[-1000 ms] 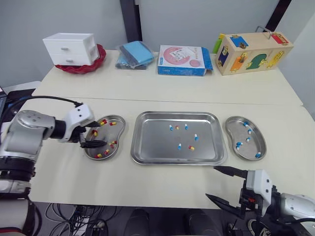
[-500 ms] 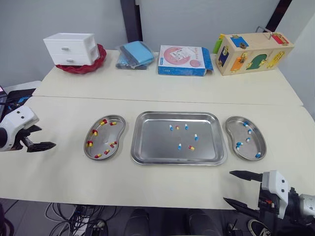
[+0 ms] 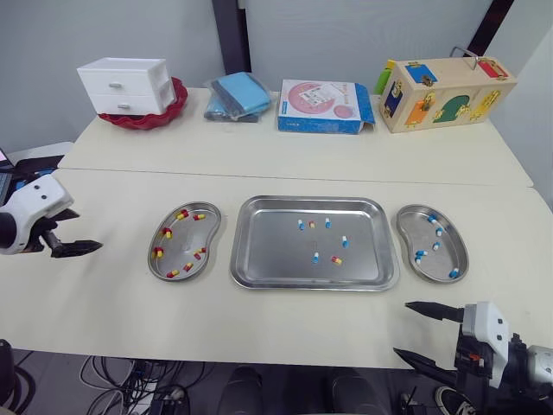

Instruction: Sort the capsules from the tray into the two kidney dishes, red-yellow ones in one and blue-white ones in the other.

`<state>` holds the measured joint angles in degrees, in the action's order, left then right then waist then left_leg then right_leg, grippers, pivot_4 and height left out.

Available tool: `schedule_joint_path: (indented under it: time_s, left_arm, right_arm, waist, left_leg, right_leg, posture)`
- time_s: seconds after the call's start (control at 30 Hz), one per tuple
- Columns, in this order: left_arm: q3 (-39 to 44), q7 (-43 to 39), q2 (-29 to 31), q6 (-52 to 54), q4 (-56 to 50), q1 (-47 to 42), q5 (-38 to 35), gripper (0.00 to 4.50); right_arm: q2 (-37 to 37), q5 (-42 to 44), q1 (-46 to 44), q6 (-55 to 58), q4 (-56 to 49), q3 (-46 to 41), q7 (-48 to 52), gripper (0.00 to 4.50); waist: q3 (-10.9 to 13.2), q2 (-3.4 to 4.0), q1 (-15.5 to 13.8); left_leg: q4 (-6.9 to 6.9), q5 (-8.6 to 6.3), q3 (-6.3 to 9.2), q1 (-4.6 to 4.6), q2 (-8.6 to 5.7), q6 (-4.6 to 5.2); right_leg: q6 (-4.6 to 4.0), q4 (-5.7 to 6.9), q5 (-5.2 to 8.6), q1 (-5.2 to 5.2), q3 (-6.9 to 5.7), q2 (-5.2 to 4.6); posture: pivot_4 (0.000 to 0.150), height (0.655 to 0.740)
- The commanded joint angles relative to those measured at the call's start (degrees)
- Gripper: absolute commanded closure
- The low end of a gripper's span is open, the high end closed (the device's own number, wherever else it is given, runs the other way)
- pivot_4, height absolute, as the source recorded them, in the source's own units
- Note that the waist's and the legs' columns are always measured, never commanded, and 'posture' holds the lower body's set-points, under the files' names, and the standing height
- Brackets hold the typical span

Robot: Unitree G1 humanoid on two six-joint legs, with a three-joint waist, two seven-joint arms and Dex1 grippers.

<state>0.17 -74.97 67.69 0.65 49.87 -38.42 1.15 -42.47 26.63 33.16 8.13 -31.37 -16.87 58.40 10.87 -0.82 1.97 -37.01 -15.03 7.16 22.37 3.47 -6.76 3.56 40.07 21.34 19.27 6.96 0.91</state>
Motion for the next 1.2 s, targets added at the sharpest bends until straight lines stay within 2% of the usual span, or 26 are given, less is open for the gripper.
schedule_joint_path:
  time_s: [0.03,0.23,0.53,0.7,0.9,1.2]
  left_arm:
    - [-1.39,-3.57,-2.32,-0.2,-5.51,-1.62,-0.98,0.02]
    - [-3.98,-9.97,-10.14,4.82,-19.33,-4.12,-4.99,0.02]
    - [-9.25,-11.99,-22.83,14.13,-34.63,-6.06,-10.55,0.02]
    - [-11.94,-10.49,-27.48,11.18,-33.66,-7.05,-8.9,0.02]
    - [-13.36,-4.55,-34.37,7.85,-25.91,-10.03,-6.29,0.02]
    - [-12.51,-4.67,-35.32,6.79,-25.01,-9.58,-6.96,0.02]
  right_arm:
    - [1.55,1.9,1.61,0.14,-3.61,-2.36,-1.8,0.0]
    - [4.66,0.49,3.5,-0.07,-6.48,-1.22,-4.89,0.0]
    - [8.01,-2.06,5.29,-0.28,-9.41,2.55,-9.24,0.0]
    - [9.5,-2.21,4.93,0.9,-11.73,3.38,-12.52,0.0]
    - [10.79,-3.44,5.46,2.66,-15.46,6.65,-16.23,0.0]
    - [10.32,-3.65,4.45,4.43,-17.51,7.07,-18.81,0.0]
  waist:
    - [0.0,0.01,-0.04]
    - [-0.04,-0.07,-0.1]
    - [-0.04,-0.04,0.18]
    - [-0.04,-0.05,0.07]
    - [-0.05,-0.05,-0.09]
    - [-0.05,-0.04,-0.03]
  left_leg:
    - [-0.01,0.0,0.0,-0.01,0.0,0.0]
    - [-0.04,0.02,0.05,0.05,-0.01,-0.03]
    - [-0.04,0.02,0.04,0.03,0.0,-0.03]
    - [-0.05,0.02,0.05,0.02,-0.02,-0.03]
    - [-0.07,0.02,0.07,0.03,-0.04,-0.02]
    - [-0.05,0.02,0.08,0.04,-0.05,-0.02]
  right_leg:
    - [0.0,0.01,0.0,-0.01,0.0,0.0]
    - [0.0,0.01,0.0,-0.03,-0.04,0.0]
    - [0.0,0.0,0.0,-0.04,0.0,0.0]
    - [0.0,0.01,0.0,-0.05,-0.01,-0.01]
    - [0.0,0.0,0.0,-0.06,-0.01,-0.01]
    - [0.0,0.0,0.0,-0.04,-0.02,-0.01]
  posture:
    - [0.15,0.74]
    - [0.15,0.74]
    - [0.15,0.74]
    - [0.15,0.74]
    - [0.15,0.74]
    - [0.15,0.74]
